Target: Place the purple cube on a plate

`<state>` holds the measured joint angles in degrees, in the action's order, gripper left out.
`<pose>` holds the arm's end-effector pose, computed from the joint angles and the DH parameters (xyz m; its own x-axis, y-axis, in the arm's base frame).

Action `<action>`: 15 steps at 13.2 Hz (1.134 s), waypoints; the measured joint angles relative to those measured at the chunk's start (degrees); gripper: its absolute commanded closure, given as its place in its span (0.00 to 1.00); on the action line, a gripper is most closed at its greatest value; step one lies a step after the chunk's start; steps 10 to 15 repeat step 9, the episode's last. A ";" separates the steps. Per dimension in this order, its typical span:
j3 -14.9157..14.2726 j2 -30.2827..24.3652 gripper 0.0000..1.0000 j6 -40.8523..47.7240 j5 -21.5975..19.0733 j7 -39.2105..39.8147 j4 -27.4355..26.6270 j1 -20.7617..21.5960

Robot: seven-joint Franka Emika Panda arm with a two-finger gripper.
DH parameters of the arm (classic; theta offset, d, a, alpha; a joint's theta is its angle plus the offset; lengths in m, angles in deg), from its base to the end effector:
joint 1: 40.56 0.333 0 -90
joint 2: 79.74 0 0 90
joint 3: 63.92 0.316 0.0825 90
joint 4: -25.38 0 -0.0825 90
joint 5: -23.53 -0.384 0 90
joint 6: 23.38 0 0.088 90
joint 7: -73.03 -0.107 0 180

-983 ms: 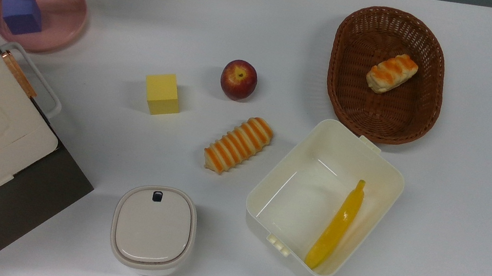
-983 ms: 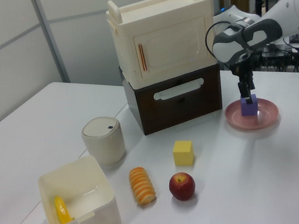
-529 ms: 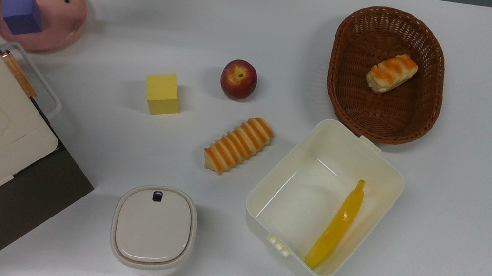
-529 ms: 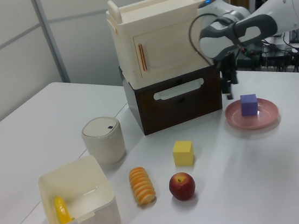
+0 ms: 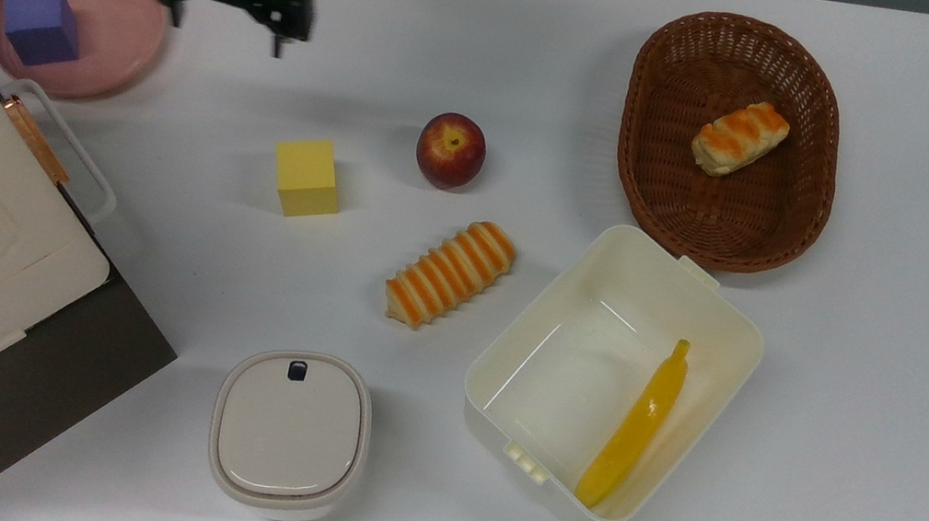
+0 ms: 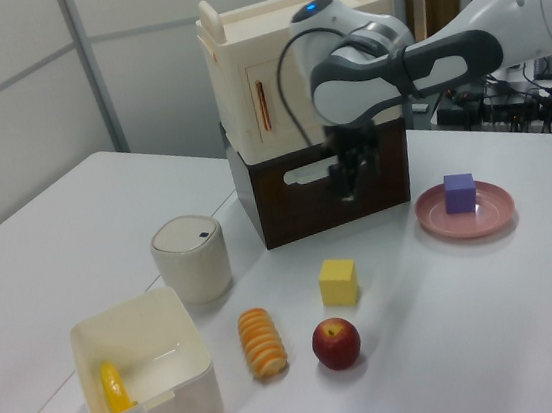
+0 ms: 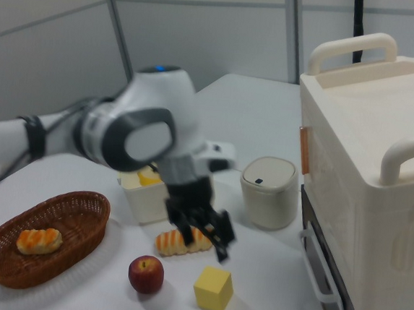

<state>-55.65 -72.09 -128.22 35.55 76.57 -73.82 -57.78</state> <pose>0.5892 -0.1138 0.4950 0.9979 -0.0424 -0.0491 -0.0331 -0.9835 0.1779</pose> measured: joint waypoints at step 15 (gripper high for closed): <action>0.09 -7.66 0.00 6.69 -6.30 -9.18 0.41 12.08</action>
